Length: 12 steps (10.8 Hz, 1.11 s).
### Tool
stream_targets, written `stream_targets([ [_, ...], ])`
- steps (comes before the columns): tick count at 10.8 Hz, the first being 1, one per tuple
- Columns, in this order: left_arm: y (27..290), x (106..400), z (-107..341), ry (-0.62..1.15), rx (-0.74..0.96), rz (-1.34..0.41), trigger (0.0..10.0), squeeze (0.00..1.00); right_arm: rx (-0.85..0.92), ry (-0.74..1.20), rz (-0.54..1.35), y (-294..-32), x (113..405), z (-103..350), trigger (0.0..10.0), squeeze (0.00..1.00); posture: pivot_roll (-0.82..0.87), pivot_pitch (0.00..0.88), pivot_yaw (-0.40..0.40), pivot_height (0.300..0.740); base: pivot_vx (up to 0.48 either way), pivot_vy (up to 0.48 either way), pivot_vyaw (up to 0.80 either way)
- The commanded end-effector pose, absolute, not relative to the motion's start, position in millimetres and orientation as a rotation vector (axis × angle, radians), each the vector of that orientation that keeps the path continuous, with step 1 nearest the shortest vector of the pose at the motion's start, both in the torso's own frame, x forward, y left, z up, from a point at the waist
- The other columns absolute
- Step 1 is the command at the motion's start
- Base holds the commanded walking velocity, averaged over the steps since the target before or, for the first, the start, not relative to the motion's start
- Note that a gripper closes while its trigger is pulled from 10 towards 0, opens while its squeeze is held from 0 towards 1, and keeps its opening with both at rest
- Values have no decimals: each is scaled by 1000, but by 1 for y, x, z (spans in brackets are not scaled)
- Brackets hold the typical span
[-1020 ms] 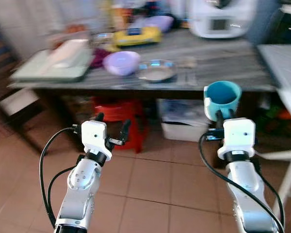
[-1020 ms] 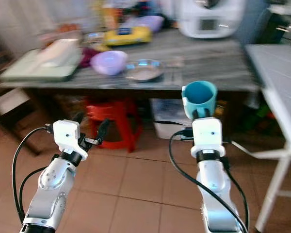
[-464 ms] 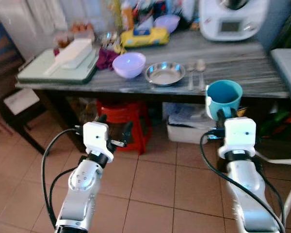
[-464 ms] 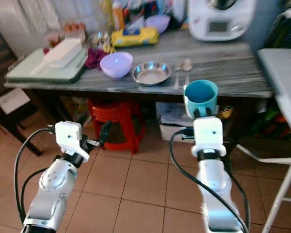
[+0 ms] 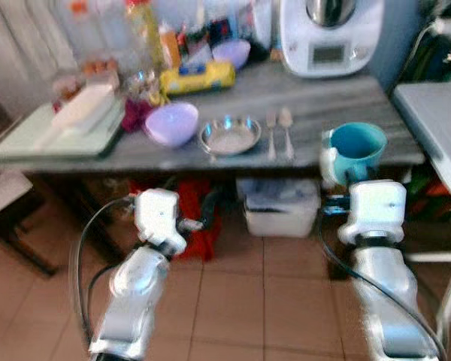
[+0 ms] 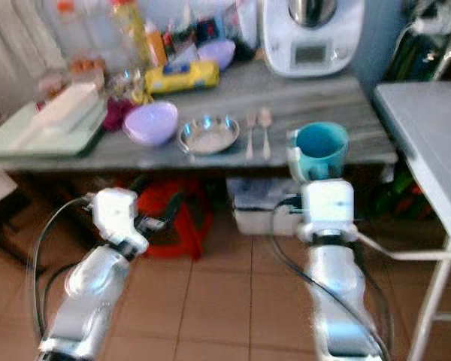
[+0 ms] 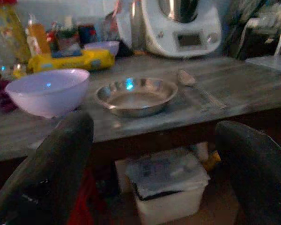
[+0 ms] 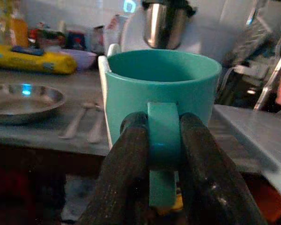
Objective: Setting the table
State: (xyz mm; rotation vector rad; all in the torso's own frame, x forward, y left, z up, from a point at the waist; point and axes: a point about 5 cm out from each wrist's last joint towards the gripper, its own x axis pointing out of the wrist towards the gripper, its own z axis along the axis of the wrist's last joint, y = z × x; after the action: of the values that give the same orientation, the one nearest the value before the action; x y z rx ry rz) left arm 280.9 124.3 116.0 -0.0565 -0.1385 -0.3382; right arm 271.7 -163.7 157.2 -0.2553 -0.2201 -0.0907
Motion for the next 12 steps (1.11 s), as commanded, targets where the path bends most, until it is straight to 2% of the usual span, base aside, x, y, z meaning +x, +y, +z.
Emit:
stream_targets([
  [1,123,282,118,-141,-57,-340,10000,0,-259,-252,-103,-167,273,165,10000,0,-193,79,114,740,337,0,-438],
  [12,121,282,119,-151,-54,-362,10000,0,-284,-285,-86,-165,276,173,10000,0,-197,68,106,740,332,0,0],
])
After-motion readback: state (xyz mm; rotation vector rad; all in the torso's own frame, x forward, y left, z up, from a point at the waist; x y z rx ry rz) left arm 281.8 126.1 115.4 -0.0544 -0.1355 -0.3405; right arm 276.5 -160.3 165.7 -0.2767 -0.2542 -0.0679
